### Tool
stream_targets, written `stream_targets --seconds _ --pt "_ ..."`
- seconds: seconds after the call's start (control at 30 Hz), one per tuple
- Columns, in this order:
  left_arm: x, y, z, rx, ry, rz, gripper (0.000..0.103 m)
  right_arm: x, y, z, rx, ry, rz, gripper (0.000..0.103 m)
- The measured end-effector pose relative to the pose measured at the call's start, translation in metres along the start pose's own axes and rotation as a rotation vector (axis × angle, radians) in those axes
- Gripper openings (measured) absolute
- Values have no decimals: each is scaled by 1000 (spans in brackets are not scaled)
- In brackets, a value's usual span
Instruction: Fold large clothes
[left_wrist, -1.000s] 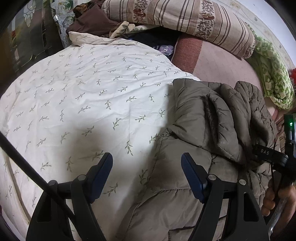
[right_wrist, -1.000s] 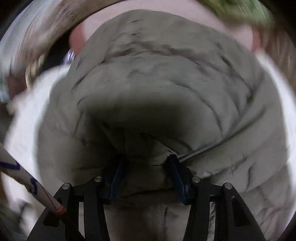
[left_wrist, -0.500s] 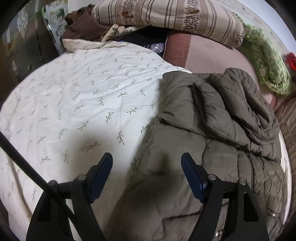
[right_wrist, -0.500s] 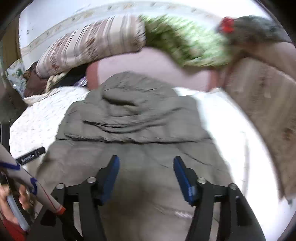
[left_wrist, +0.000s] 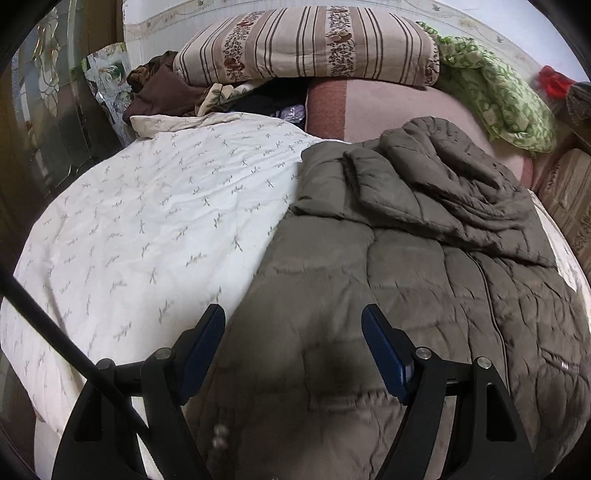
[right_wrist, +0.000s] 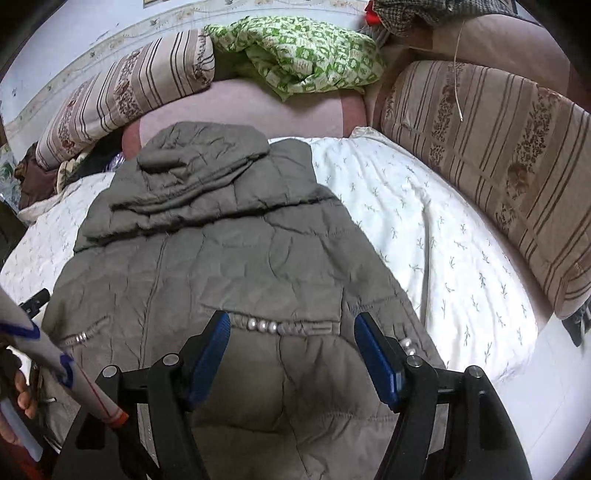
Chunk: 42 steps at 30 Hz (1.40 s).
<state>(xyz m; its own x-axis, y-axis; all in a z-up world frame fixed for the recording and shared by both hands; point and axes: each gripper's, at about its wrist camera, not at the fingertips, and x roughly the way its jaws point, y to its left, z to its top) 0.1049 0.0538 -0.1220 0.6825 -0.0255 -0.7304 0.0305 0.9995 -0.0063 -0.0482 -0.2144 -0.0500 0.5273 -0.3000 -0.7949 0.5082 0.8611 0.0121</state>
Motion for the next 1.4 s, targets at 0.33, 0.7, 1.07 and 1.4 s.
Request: stream_targets --seconds 0.33,0.7,1.07,1.4 --pt "27 -10 -19 66 105 -14 75 37 33 -32 -97 112 7 74" --pt "-16 6 -27 4 92 10 75 36 17 -45 -48 122 83 74" --pt "-75 73 -51 -95 97 183 76 11 -59 -6 92 23 141 75" --pt "-104 50 -72 -66 110 219 76 -2 -124 -30 182 48 75 76"
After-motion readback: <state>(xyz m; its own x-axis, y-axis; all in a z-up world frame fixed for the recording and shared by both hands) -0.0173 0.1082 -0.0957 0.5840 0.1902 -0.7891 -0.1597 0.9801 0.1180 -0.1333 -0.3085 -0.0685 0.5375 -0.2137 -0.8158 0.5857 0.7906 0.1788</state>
